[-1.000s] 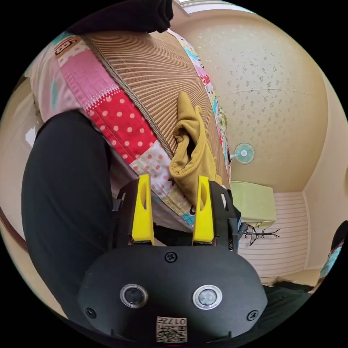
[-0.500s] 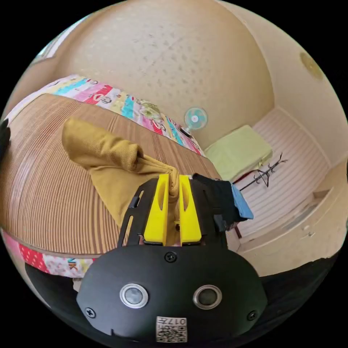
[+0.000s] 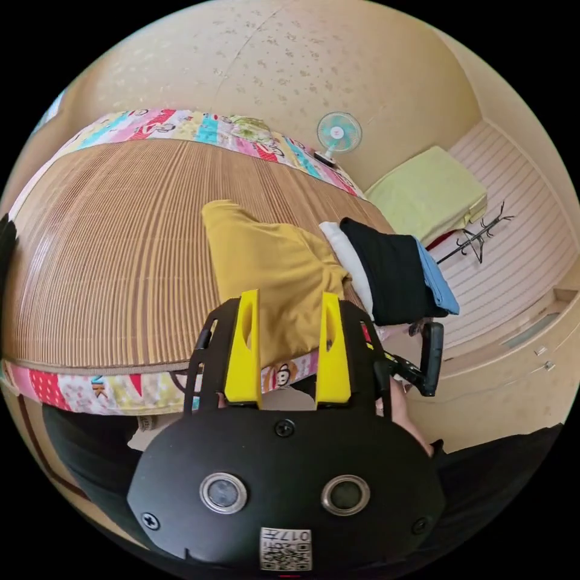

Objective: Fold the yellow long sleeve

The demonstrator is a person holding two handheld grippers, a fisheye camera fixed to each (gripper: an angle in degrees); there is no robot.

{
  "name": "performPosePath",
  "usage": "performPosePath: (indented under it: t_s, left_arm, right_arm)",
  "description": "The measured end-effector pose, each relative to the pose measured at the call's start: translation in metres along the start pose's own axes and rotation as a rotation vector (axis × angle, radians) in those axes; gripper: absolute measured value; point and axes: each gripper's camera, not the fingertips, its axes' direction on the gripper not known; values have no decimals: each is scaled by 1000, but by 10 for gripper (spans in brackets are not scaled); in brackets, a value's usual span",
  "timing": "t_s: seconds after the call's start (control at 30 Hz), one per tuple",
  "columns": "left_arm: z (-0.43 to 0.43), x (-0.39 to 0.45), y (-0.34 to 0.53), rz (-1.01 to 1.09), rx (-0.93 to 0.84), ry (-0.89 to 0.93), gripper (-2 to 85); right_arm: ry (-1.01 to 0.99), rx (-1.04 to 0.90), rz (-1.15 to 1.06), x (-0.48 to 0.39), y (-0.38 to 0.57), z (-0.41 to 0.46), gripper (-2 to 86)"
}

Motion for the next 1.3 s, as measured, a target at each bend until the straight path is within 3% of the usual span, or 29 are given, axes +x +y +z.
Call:
performPosePath:
  t_s: [0.17, 0.37, 0.47, 0.63, 0.73, 0.97, 1.07, 1.17, 1.3]
  left_arm:
    - [30, -70, 21, -241, -178, 127, 163]
    - [54, -93, 41, -305, -250, 434, 65]
    - [34, -96, 46, -267, -241, 637, 59]
    - [-26, -87, 68, -84, -261, 703, 57]
    - [-71, -95, 90, -35, -191, 674, 60]
    - [-215, -172, 152, -118, 308, 545, 96]
    - [-252, -196, 178, -126, 373, 459, 112]
    - [-274, -219, 208, -197, 438, 404, 112]
    - [-278, -243, 243, -310, 472, 397, 109]
  right_arm:
    - [-308, -26, 172, 63, 2, -43, 102]
    - [-540, -67, 353, 111, -13, -48, 173]
    - [-701, -56, 458, 131, -17, -39, 200]
    - [-1075, 22, 635, 142, -13, -18, 184]
    - [-1134, -29, 587, 111, -21, -9, 156]
    - [-1131, -230, 295, -56, -131, 59, 134]
    - [-1141, -262, 104, -149, -173, 92, 121]
    - [-1210, -221, 52, -221, -174, 135, 111]
    - [-1037, -186, -99, -277, -123, 207, 105]
